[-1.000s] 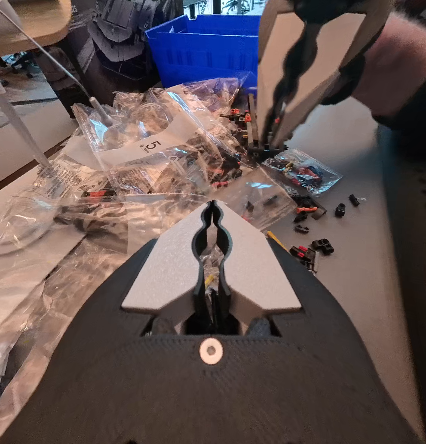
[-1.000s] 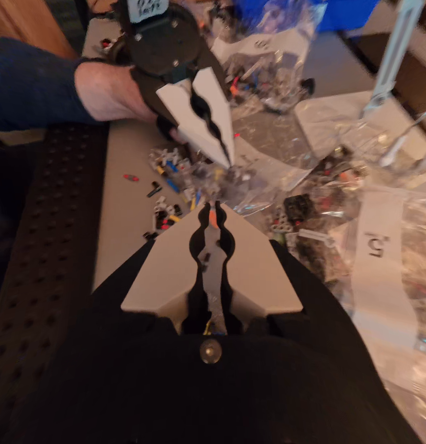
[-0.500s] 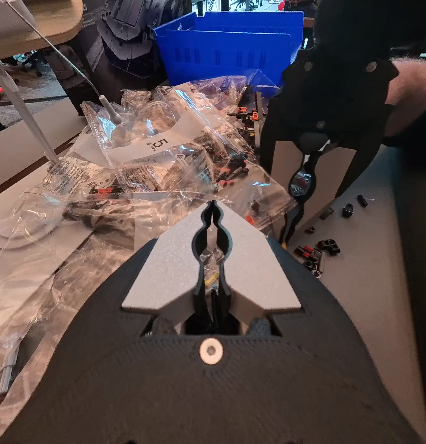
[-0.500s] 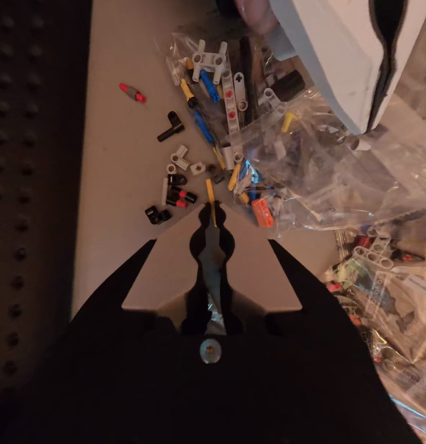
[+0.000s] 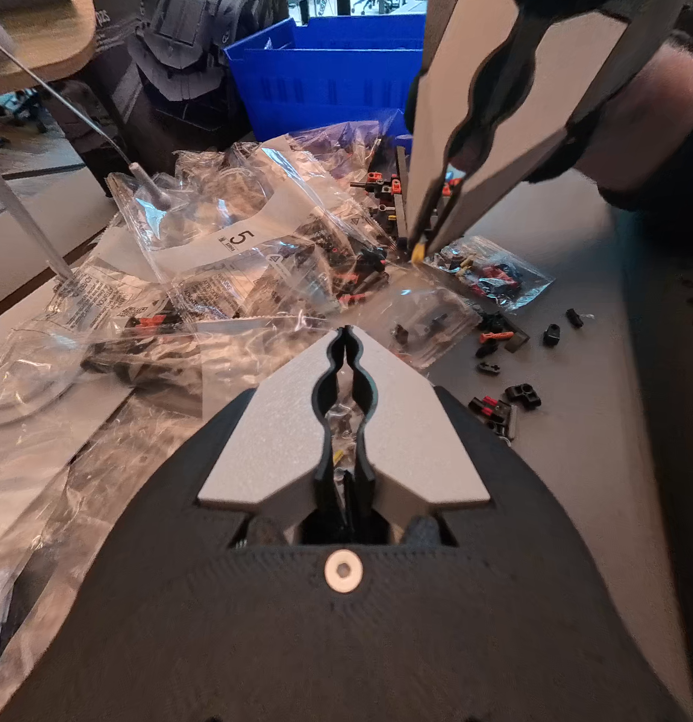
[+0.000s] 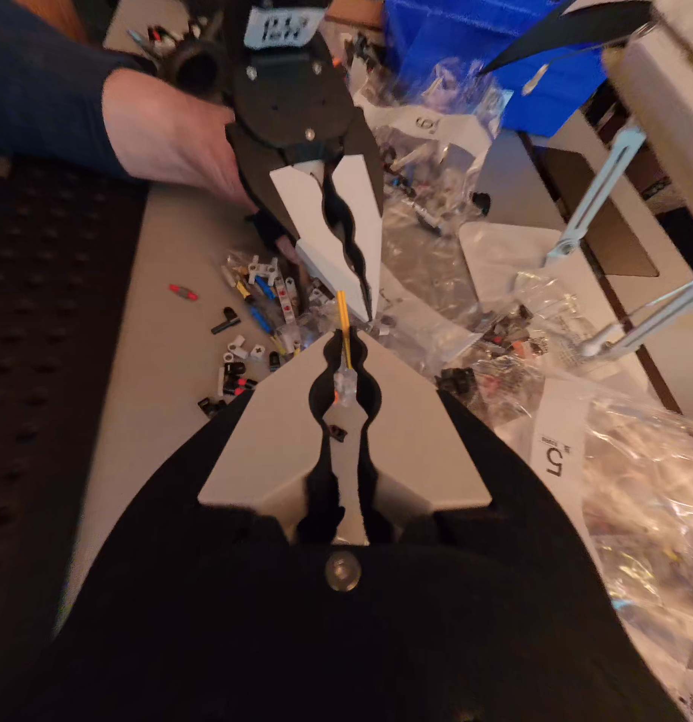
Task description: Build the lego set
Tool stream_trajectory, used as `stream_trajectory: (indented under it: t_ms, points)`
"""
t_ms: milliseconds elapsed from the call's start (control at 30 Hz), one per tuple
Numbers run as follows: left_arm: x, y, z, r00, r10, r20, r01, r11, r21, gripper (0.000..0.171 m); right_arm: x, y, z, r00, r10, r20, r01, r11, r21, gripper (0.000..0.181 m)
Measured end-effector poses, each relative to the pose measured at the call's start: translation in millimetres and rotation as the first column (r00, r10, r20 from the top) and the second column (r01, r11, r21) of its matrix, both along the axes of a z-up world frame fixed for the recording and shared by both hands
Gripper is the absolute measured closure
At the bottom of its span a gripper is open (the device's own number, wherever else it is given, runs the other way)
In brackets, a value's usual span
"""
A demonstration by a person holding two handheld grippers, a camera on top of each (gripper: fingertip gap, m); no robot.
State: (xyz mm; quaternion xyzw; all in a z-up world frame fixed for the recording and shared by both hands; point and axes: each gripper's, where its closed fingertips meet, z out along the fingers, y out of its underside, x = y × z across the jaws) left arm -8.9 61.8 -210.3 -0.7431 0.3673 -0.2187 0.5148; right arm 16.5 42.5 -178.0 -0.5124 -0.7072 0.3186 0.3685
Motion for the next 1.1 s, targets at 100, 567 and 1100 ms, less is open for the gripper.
stream_trajectory:
  t_ms: [100,567,1100]
  points:
    - [0.5,-0.2,-0.2,1.000,-0.002,0.002,0.002,1.000,-0.002,0.171,-4.8,10.1,-23.8,0.993,-0.053,0.101,0.043,0.994,0.098,0.179]
    - [-8.5,4.8,5.8,0.997,0.042,0.062,-0.041,0.999,-0.016,0.171,15.2,-13.3,-22.0,0.990,0.081,0.118,-0.062,0.986,-0.153,0.175]
    - [-9.5,5.3,5.9,0.997,0.049,0.054,-0.049,0.999,-0.012,0.171,-11.1,-42.2,-90.0,0.914,0.160,0.372,-0.134,0.986,-0.095,0.181]
